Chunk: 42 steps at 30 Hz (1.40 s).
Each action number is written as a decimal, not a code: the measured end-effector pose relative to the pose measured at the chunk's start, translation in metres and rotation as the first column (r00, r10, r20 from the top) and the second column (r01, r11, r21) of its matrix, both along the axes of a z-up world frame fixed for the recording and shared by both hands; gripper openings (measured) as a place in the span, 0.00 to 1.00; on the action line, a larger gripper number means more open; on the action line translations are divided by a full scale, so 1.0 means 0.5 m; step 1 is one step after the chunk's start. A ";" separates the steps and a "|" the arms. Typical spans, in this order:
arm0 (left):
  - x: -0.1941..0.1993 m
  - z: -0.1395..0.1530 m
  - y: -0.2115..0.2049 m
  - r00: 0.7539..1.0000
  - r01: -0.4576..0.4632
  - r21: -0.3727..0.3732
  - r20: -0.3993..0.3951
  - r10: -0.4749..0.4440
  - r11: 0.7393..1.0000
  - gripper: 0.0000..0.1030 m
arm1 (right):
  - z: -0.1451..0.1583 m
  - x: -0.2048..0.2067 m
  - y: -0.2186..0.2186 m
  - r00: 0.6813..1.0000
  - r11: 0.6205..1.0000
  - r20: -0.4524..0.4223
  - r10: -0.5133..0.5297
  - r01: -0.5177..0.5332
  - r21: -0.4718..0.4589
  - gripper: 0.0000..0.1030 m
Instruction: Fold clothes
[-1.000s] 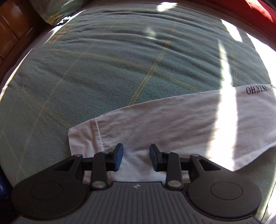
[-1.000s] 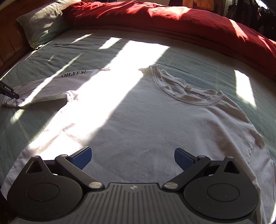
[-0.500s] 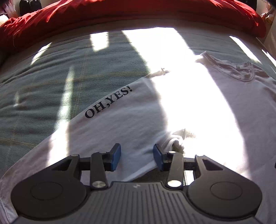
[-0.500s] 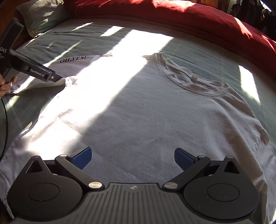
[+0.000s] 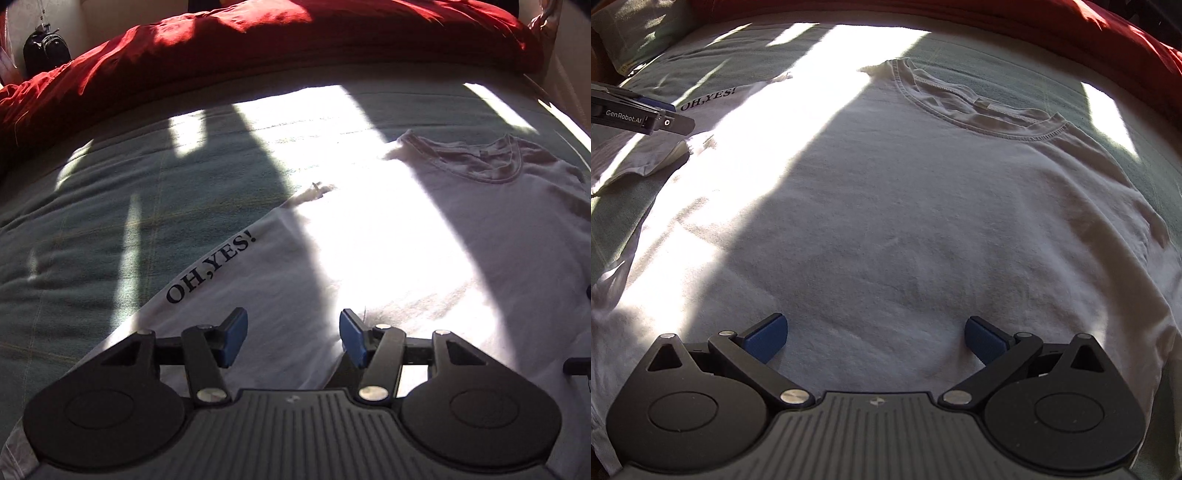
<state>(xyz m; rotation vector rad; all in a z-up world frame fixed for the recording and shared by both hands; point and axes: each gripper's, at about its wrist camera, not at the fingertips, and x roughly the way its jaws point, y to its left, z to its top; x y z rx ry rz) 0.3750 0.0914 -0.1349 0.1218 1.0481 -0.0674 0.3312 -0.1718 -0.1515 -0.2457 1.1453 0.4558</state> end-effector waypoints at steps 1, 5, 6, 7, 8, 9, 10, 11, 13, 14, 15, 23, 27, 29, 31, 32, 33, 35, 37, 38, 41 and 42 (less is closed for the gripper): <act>-0.001 -0.011 0.002 1.000 -0.009 -0.009 -0.016 0.009 1.000 0.55 | 0.000 0.000 0.000 1.000 1.000 -0.001 -0.001 0.001 0.000 1.00; -0.042 -0.032 0.042 0.993 -0.084 -0.062 -0.083 0.079 0.995 0.63 | 0.001 0.000 -0.002 1.000 1.000 0.004 0.005 -0.005 0.004 1.00; -0.054 -0.032 0.047 0.992 -0.084 -0.047 -0.098 0.079 0.995 0.63 | 0.000 -0.001 -0.002 1.000 1.000 0.006 0.008 -0.008 0.003 1.00; -0.064 -0.031 0.050 0.991 -0.076 -0.024 -0.112 0.073 0.997 0.63 | -0.001 -0.002 -0.002 1.000 1.000 0.008 0.009 -0.009 0.002 1.00; -0.074 -0.026 0.052 0.990 -0.070 -0.004 -0.123 0.069 0.998 0.63 | -0.001 -0.001 0.000 1.000 1.000 0.009 0.008 -0.008 -0.001 1.00; -0.079 -0.016 0.055 0.988 -0.070 0.012 -0.136 0.071 0.997 0.61 | -0.002 -0.001 0.001 1.000 1.000 0.010 0.007 -0.007 -0.004 1.00; -0.079 -0.006 0.056 0.987 -0.073 0.025 -0.143 0.076 0.997 0.60 | -0.005 -0.001 0.002 1.000 1.000 0.012 0.007 -0.007 -0.008 1.00; -0.075 0.007 0.054 0.988 -0.078 0.029 -0.132 0.081 0.997 0.57 | -0.007 -0.002 0.004 1.000 1.000 0.014 0.007 -0.007 -0.012 1.00; -0.056 0.039 0.038 0.996 -0.063 -0.003 -0.071 0.063 0.998 0.58 | -0.012 -0.003 0.006 1.000 1.000 0.018 0.003 -0.003 -0.018 1.00; -0.037 0.054 0.022 0.998 -0.042 -0.029 -0.041 0.041 0.999 0.58 | -0.014 -0.003 0.008 1.000 1.000 0.020 -0.001 0.001 -0.023 1.00; -0.019 0.064 0.007 1.000 -0.021 -0.052 -0.018 0.020 0.998 0.58 | -0.016 -0.003 0.010 1.000 1.000 0.022 -0.004 0.005 -0.029 1.00; 0.151 0.055 -0.171 0.974 0.218 -0.204 0.107 -0.199 0.954 0.61 | 0.071 0.054 -0.031 0.990 0.992 0.061 -0.128 0.128 0.012 1.00; 0.197 0.017 -0.205 0.978 0.207 -0.271 0.089 -0.190 0.940 0.61 | 0.102 0.127 -0.108 0.951 0.967 0.176 -0.254 0.244 0.078 1.00; 0.209 -0.005 -0.210 0.985 0.173 -0.286 0.067 -0.161 0.942 0.61 | 0.084 0.172 -0.136 0.932 0.947 0.176 -0.317 0.303 0.101 1.00; 0.214 -0.027 -0.208 0.989 0.147 -0.286 0.049 -0.138 0.947 0.60 | 0.066 0.211 -0.161 0.909 0.923 0.170 -0.381 0.366 0.117 1.00; 0.216 -0.036 -0.207 0.990 0.137 -0.277 0.045 -0.130 0.951 0.60 | 0.056 0.230 -0.180 0.897 0.908 0.155 -0.415 0.396 0.141 1.00; 0.217 -0.044 -0.205 0.992 0.127 -0.266 0.042 -0.120 0.956 0.60 | 0.042 0.242 -0.195 0.888 0.892 0.127 -0.443 0.421 0.166 1.00; 0.222 -0.049 -0.204 0.993 0.117 -0.253 0.052 -0.107 0.961 0.61 | 0.005 0.266 -0.227 0.864 0.851 0.054 -0.501 0.481 0.213 1.00; 0.235 -0.051 -0.204 0.994 0.103 -0.241 0.055 -0.093 0.965 0.61 | -0.027 0.277 -0.242 0.850 0.835 0.051 -0.524 0.500 0.230 1.00; 0.244 -0.053 -0.205 0.995 0.094 -0.239 0.052 -0.084 0.966 0.62 | -0.029 0.281 -0.243 0.852 0.842 0.084 -0.518 0.489 0.229 1.00; 0.274 -0.057 -0.215 0.996 0.078 -0.229 0.052 -0.067 0.970 0.65 | -0.037 0.322 -0.241 0.868 0.871 0.123 -0.481 0.455 0.187 1.00; 0.285 -0.058 -0.219 0.996 0.078 -0.221 0.055 -0.067 0.972 0.68 | -0.040 0.338 -0.242 0.873 0.878 0.132 -0.469 0.446 0.175 1.00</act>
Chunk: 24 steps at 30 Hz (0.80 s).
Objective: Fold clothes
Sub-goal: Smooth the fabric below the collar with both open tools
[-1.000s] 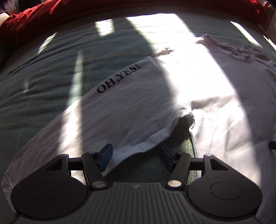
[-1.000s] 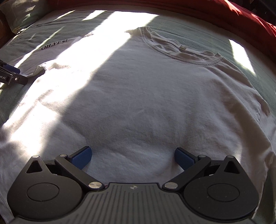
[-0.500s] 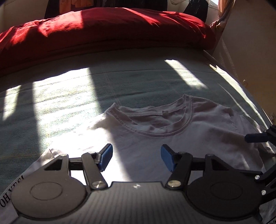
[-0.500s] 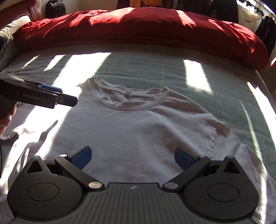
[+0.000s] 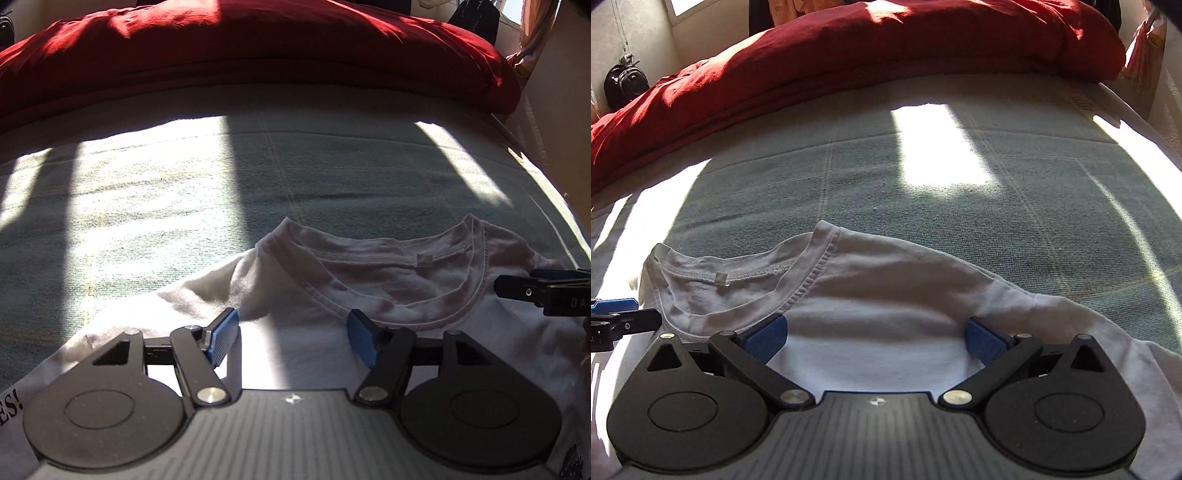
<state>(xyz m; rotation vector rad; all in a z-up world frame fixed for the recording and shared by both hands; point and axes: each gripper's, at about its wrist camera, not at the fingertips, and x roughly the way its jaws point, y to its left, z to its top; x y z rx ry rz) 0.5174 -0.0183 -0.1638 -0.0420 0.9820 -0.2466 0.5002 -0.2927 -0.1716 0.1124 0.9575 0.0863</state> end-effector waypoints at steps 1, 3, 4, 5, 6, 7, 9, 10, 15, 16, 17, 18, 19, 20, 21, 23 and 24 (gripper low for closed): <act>0.010 -0.001 -0.003 1.000 -0.003 0.006 0.003 0.003 1.000 0.69 | -0.003 0.016 -0.001 1.000 1.000 0.002 0.011 -0.011 -0.015 1.00; 0.026 -0.003 -0.011 1.000 -0.012 0.018 0.009 0.011 1.000 0.69 | -0.003 0.040 -0.001 0.999 0.998 -0.006 0.047 -0.048 -0.035 1.00; 0.031 -0.003 -0.014 1.000 -0.014 0.023 0.011 0.014 1.000 0.69 | -0.003 0.052 -0.002 0.998 0.997 -0.010 0.066 -0.066 -0.045 1.00; 0.036 -0.001 -0.017 1.000 -0.017 0.028 0.012 0.016 0.999 0.69 | -0.002 0.064 -0.002 0.996 0.995 -0.014 0.084 -0.085 -0.055 1.00; 0.038 0.001 -0.020 1.000 -0.018 0.031 0.011 0.018 0.999 0.69 | 0.003 0.069 -0.008 0.995 0.994 -0.014 0.101 -0.101 -0.047 1.00; 0.036 0.007 -0.022 1.000 -0.018 0.034 0.010 0.018 0.999 0.68 | 0.014 0.067 -0.019 0.994 0.994 -0.018 0.107 -0.107 -0.034 1.00; 0.027 0.024 -0.026 1.000 -0.015 0.029 0.016 0.015 0.999 0.68 | 0.036 0.063 -0.042 0.993 0.993 -0.025 0.119 -0.119 -0.008 1.00; 0.019 0.032 -0.026 1.000 -0.013 0.020 0.024 0.013 1.000 0.68 | 0.047 0.061 -0.054 0.992 0.992 -0.029 0.125 -0.125 0.006 1.00; -0.043 0.077 -0.052 0.999 0.026 0.005 0.042 -0.026 1.000 0.68 | 0.099 0.000 -0.145 0.997 0.995 -0.054 0.060 -0.056 0.079 1.00; -0.057 0.081 -0.060 0.999 0.035 -0.001 0.036 -0.034 0.999 0.68 | 0.102 -0.018 -0.162 0.997 0.995 -0.066 0.038 -0.032 0.099 1.00; -0.073 0.084 -0.071 0.998 0.051 -0.004 0.030 -0.050 0.999 0.68 | 0.102 -0.037 -0.176 0.996 0.993 -0.084 0.017 -0.007 0.119 1.00; -0.092 0.087 -0.084 0.997 0.071 -0.007 0.023 -0.071 0.997 0.68 | 0.100 -0.054 -0.186 0.995 0.991 -0.100 0.005 0.009 0.137 1.00; -0.110 0.089 -0.097 0.996 0.092 -0.010 0.017 -0.092 0.996 0.68 | 0.095 -0.077 -0.195 0.994 0.989 -0.109 -0.006 0.022 0.146 1.00; -0.129 0.090 -0.110 0.993 0.114 -0.009 0.014 -0.114 0.993 0.68 | 0.090 -0.100 -0.204 0.993 0.987 -0.117 -0.017 0.036 0.155 1.00; -0.148 0.089 -0.122 0.990 0.141 -0.008 0.010 -0.141 0.990 0.68 | 0.085 -0.122 -0.213 0.992 0.985 -0.126 -0.028 0.049 0.164 1.00; -0.176 0.077 -0.145 0.981 0.191 -0.008 -0.021 -0.191 0.982 0.69 | 0.067 -0.146 -0.222 0.990 0.982 -0.136 -0.039 0.064 0.180 1.00; -0.188 0.069 -0.155 0.978 0.204 -0.005 -0.036 -0.204 0.979 0.69 | 0.055 -0.157 -0.228 0.989 0.979 -0.140 -0.050 0.076 0.187 1.00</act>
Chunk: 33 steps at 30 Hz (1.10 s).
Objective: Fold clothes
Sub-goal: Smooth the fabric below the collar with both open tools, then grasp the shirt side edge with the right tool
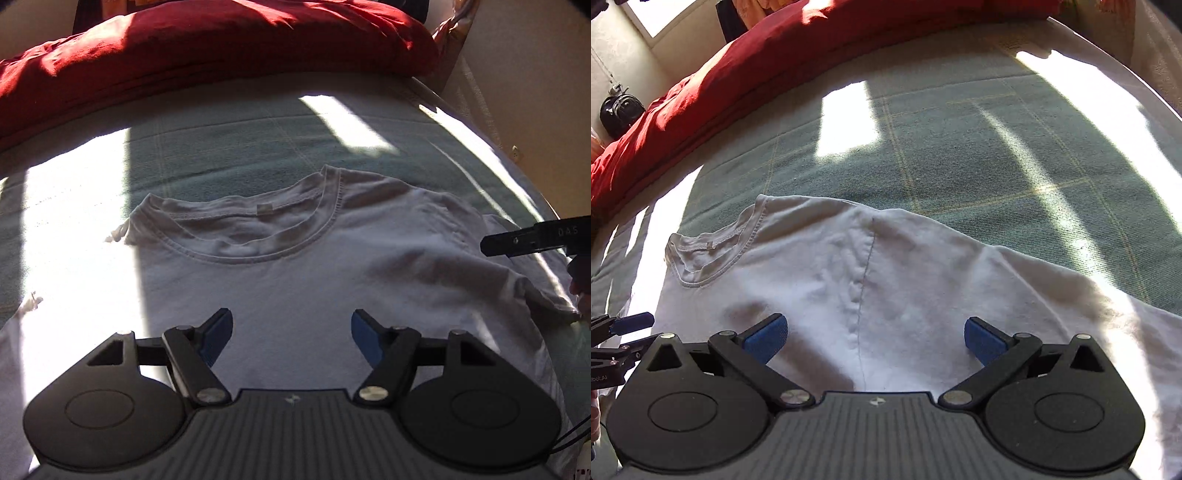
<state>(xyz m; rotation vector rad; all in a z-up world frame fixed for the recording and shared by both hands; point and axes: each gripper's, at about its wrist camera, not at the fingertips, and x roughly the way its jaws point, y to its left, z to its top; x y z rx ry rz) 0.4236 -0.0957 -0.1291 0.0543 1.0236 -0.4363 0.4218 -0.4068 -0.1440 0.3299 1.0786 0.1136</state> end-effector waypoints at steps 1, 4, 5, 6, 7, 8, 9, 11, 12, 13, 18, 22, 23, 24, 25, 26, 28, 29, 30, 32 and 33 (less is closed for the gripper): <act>-0.007 -0.010 -0.010 1.000 0.009 0.011 -0.016 -0.009 1.000 0.69 | -0.016 -0.002 -0.008 1.000 1.000 0.016 -0.008 0.008 0.009 1.00; -0.010 -0.035 -0.022 1.000 -0.006 0.053 -0.014 0.006 0.999 0.69 | -0.033 0.025 -0.025 0.998 1.000 0.064 -0.023 0.023 0.004 1.00; -0.007 -0.039 -0.025 1.000 -0.012 0.061 -0.013 0.013 0.998 0.70 | -0.031 0.040 -0.034 0.998 1.000 0.066 -0.023 0.023 -0.001 1.00; -0.002 -0.042 -0.027 1.000 -0.018 0.067 -0.013 0.019 0.998 0.71 | -0.029 0.055 -0.042 0.997 1.000 0.067 -0.023 0.024 -0.006 1.00; 0.004 -0.040 -0.030 1.000 -0.026 0.071 -0.011 0.027 0.997 0.71 | -0.026 0.069 -0.051 0.997 1.000 0.068 -0.023 0.024 -0.011 1.00; 0.010 -0.035 -0.033 0.999 -0.034 0.075 -0.007 0.035 0.997 0.70 | -0.024 0.084 -0.059 0.997 1.000 0.069 -0.023 0.024 -0.016 1.00; 0.016 -0.031 -0.036 0.999 -0.042 0.079 -0.003 0.042 0.996 0.70 | -0.013 0.092 -0.069 0.997 1.000 0.073 -0.004 0.005 -0.014 1.00; 0.027 -0.021 -0.044 0.998 -0.057 0.082 0.004 0.057 0.995 0.68 | 0.013 0.104 -0.088 0.995 0.999 0.093 0.039 -0.038 -0.015 1.00; 0.027 -0.015 -0.050 0.998 -0.058 0.076 0.008 0.058 0.995 0.68 | 0.029 0.106 -0.098 0.992 0.998 0.110 0.067 -0.065 -0.017 1.00; 0.026 -0.009 -0.056 0.998 -0.056 0.069 0.013 0.055 0.996 0.68 | 0.036 0.110 -0.106 0.989 0.996 0.119 0.091 -0.089 -0.023 1.00; -0.005 0.004 -0.101 0.999 -0.030 0.071 0.020 0.029 0.997 0.68 | 0.046 0.143 -0.132 0.963 0.969 0.111 0.245 -0.240 -0.059 0.83; -0.030 0.003 -0.137 1.000 -0.006 0.095 0.029 0.004 0.995 0.68 | 0.012 0.177 -0.128 0.920 0.920 0.035 0.391 -0.389 -0.053 0.66; -0.035 0.002 -0.144 1.000 -0.004 0.100 0.030 0.001 0.995 0.68 | 0.002 0.183 -0.127 0.906 0.905 0.016 0.424 -0.423 -0.050 0.64; -0.038 0.001 -0.150 1.000 -0.007 0.101 0.028 0.004 0.995 0.68 | -0.006 0.188 -0.127 0.894 0.893 0.002 0.447 -0.447 -0.047 0.64; -0.039 0.000 -0.154 1.000 -0.013 0.099 0.025 0.011 0.995 0.68 | -0.014 0.193 -0.127 0.883 0.882 -0.011 0.470 -0.470 -0.044 0.63; -0.040 -0.002 -0.158 1.000 -0.022 0.099 0.023 0.020 0.995 0.68 | -0.019 0.196 -0.129 0.874 0.873 -0.016 0.486 -0.486 -0.039 0.62; -0.041 -0.003 -0.165 0.999 -0.038 0.101 0.023 0.035 0.994 0.68 | -0.025 0.200 -0.132 0.856 0.856 -0.023 0.516 -0.516 -0.027 0.61; -0.041 -0.004 -0.169 0.999 -0.041 0.104 0.027 0.039 0.994 0.68 | -0.025 0.201 -0.133 0.846 0.846 -0.027 0.532 -0.533 -0.025 0.60; -0.041 -0.005 -0.172 0.999 -0.045 0.107 0.030 0.042 0.993 0.68 | -0.025 0.202 -0.133 0.835 0.835 -0.030 0.549 -0.549 -0.024 0.59; -0.040 -0.006 -0.178 0.998 -0.049 0.114 0.034 0.045 0.992 0.68 | -0.025 0.202 -0.131 0.814 0.814 -0.046 0.579 -0.580 -0.023 0.56; -0.038 -0.008 -0.181 0.998 -0.049 0.118 0.033 0.046 0.992 0.68 | -0.024 0.200 -0.129 0.801 0.801 -0.050 0.597 -0.598 -0.026 0.53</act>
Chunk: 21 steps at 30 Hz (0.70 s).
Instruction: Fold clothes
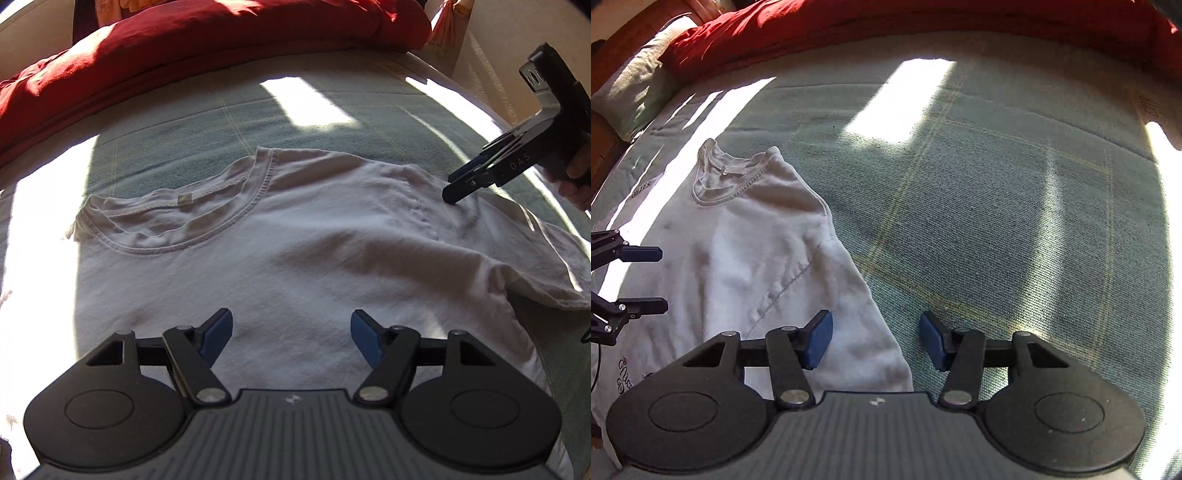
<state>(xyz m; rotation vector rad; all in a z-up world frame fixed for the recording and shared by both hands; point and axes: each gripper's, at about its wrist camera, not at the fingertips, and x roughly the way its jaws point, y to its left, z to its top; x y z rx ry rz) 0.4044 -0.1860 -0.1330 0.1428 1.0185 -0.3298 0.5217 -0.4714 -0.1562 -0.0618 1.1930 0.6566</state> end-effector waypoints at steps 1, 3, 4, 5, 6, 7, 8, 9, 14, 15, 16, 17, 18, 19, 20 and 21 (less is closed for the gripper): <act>0.002 -0.001 -0.002 1.000 -0.003 0.003 -0.002 0.003 1.000 0.68 | 0.000 -0.002 0.002 1.000 1.000 -0.001 0.023 -0.023 -0.004 0.50; 0.005 -0.004 -0.005 1.000 -0.005 0.002 -0.007 0.005 1.000 0.68 | 0.001 -0.006 0.004 0.998 0.998 -0.005 0.059 -0.059 -0.007 0.32; 0.006 -0.005 -0.007 1.000 -0.005 0.003 -0.010 0.005 1.000 0.68 | 0.001 -0.006 0.002 0.998 0.998 -0.009 0.064 -0.064 -0.002 0.26; 0.006 -0.006 -0.008 1.000 -0.003 0.005 -0.012 0.003 1.000 0.68 | 0.002 -0.006 0.001 0.998 0.998 -0.012 0.069 -0.069 0.002 0.13; 0.006 -0.007 -0.011 1.000 0.003 0.010 -0.012 -0.003 1.000 0.68 | 0.002 -0.007 -0.001 0.997 0.997 -0.015 0.073 -0.073 0.007 0.06; 0.007 -0.007 -0.013 1.000 0.011 0.017 -0.011 -0.011 1.000 0.68 | 0.004 -0.007 -0.004 0.998 0.998 -0.013 0.067 -0.067 0.015 0.06; 0.007 -0.007 -0.015 1.000 0.020 0.025 -0.009 -0.020 0.999 0.68 | 0.006 -0.008 -0.005 0.998 0.998 -0.008 0.062 -0.062 0.019 0.03; 0.007 -0.006 -0.017 1.000 0.027 0.032 -0.008 -0.027 0.999 0.68 | 0.007 -0.010 -0.006 0.998 0.998 -0.001 0.056 -0.056 0.017 0.03; 0.010 0.004 -0.019 0.999 0.040 0.036 0.002 -0.040 0.999 0.68 | 0.024 -0.013 0.000 0.996 0.999 0.088 0.030 -0.026 -0.047 0.01; 0.010 0.007 -0.019 0.999 0.041 0.033 0.007 -0.041 0.999 0.69 | 0.027 -0.012 0.001 0.994 0.998 0.108 0.025 -0.019 -0.062 0.00; 0.011 0.008 -0.019 0.999 0.041 0.030 0.009 -0.042 0.999 0.69 | 0.028 -0.009 0.002 0.993 0.997 0.116 0.026 -0.017 -0.073 0.00; 0.011 0.008 -0.019 0.999 0.041 0.029 0.009 -0.042 0.999 0.69 | 0.026 -0.007 0.002 0.993 0.996 0.117 0.026 -0.017 -0.082 0.00; 0.012 0.008 -0.020 0.999 0.042 0.027 0.010 -0.042 0.999 0.69 | 0.023 -0.005 0.001 0.993 0.996 0.115 0.021 -0.011 -0.086 0.00; 0.012 0.007 -0.020 0.999 0.040 0.029 0.009 -0.040 0.999 0.69 | 0.017 -0.004 0.002 0.994 0.996 0.106 0.023 -0.013 -0.091 0.00; 0.011 0.006 -0.019 0.999 0.039 0.029 0.009 -0.039 0.999 0.69 | 0.016 -0.005 0.004 0.994 0.995 0.108 0.025 -0.015 -0.094 0.01; 0.010 0.006 -0.019 0.999 0.039 0.026 0.009 -0.040 0.999 0.69 | 0.015 -0.006 0.006 0.993 0.995 0.111 0.028 -0.017 -0.097 0.02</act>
